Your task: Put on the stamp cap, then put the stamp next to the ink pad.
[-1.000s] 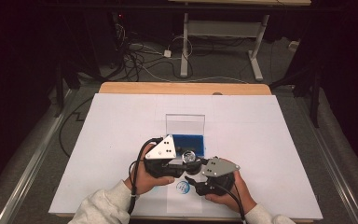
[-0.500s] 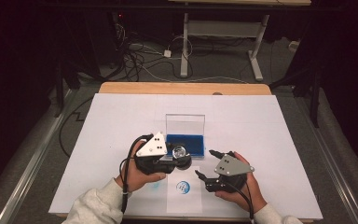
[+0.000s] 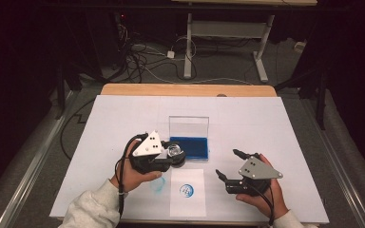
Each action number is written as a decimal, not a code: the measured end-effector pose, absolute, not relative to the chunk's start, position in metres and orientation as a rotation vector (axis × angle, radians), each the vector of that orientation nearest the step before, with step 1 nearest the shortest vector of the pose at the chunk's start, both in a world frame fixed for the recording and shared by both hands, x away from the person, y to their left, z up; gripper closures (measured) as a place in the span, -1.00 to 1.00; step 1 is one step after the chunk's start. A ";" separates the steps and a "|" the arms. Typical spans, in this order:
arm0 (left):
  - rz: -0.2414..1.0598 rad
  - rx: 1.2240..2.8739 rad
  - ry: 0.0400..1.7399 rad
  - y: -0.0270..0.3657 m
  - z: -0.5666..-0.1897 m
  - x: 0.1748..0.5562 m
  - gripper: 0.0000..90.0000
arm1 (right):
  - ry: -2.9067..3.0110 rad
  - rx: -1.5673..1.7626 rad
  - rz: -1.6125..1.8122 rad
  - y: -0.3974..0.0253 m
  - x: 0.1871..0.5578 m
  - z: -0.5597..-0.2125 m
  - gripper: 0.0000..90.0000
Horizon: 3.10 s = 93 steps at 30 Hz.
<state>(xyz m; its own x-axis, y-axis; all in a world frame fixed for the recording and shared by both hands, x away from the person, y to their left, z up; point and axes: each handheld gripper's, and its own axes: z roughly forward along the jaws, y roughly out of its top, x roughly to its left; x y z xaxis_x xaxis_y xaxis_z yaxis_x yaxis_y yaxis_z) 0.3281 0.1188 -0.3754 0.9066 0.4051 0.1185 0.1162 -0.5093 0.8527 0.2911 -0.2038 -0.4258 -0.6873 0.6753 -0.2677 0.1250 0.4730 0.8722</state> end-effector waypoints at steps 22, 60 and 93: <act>0.428 2.099 0.423 0.137 -0.374 0.336 0.21 | 2.016 0.777 1.113 -0.242 0.285 -0.433 -0.62; 0.462 2.123 0.476 0.150 -0.371 0.344 0.21 | 2.031 0.791 1.079 -0.253 0.283 -0.440 -0.60; 0.455 2.188 0.615 0.165 -0.404 0.382 0.21 | 2.067 0.778 1.031 -0.252 0.284 -0.444 -0.57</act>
